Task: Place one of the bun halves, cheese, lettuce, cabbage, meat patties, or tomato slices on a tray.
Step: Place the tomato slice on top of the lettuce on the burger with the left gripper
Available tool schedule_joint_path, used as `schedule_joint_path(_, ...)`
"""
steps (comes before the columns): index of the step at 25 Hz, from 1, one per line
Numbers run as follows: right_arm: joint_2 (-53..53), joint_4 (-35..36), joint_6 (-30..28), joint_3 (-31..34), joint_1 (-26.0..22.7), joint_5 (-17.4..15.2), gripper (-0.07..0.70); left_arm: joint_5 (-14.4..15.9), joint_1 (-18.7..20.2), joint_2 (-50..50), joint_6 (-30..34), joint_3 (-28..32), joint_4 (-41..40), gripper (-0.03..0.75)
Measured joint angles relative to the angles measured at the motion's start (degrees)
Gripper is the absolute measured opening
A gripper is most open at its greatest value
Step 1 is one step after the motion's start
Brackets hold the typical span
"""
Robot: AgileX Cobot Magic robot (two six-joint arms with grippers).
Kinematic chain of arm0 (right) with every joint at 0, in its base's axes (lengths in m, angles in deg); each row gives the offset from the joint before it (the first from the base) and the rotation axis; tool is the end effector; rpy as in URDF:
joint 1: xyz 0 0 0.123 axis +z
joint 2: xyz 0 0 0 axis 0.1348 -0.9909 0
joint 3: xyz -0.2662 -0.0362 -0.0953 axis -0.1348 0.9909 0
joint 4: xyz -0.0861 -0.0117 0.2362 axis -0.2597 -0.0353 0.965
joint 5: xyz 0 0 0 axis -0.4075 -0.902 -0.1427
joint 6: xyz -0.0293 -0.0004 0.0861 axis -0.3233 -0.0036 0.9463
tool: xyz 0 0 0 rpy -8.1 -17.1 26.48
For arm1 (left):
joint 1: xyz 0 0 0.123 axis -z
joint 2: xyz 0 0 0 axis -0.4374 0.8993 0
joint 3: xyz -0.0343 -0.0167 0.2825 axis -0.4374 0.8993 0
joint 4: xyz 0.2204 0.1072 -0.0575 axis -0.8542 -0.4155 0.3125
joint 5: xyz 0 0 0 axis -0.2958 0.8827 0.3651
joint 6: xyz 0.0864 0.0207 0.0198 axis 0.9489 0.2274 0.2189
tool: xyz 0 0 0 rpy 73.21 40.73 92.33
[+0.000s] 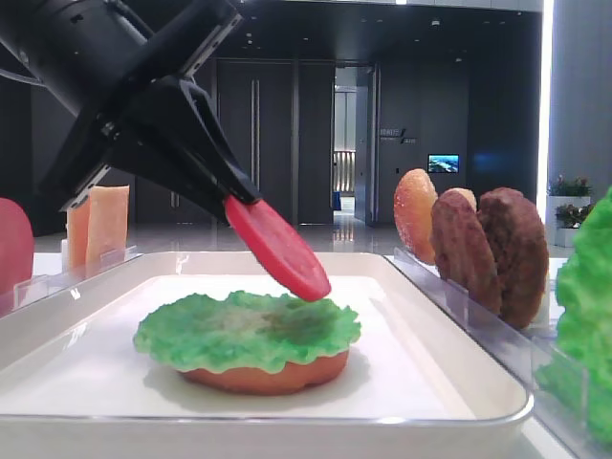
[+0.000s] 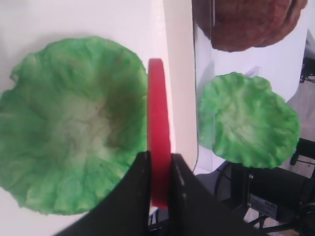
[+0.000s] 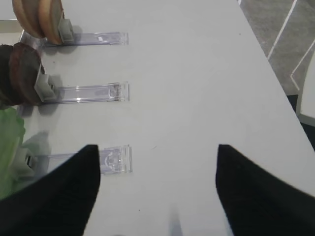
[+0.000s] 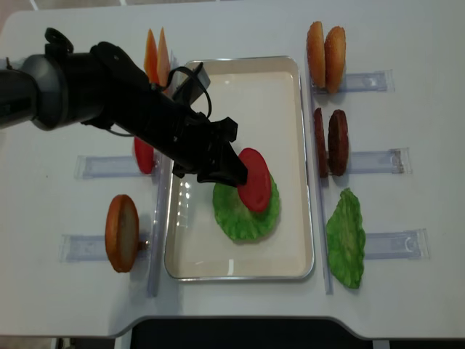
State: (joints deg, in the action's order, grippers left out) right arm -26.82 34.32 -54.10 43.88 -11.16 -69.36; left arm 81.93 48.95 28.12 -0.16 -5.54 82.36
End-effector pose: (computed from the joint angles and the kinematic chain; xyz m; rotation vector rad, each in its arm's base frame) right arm -0.0102 0.0026 0.2728 -0.0002 2.1057 -0.0421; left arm 0.2775 -0.1822 0.1777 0.1906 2.8807 -1.1701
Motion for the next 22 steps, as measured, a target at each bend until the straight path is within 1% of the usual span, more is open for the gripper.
schedule_joint_path(22, 0.00, 0.00, 0.00, 0.00, 0.00, 0.00, 0.476, 0.11, 0.36, 2.81, 0.04, 0.02, -0.41, 0.064)
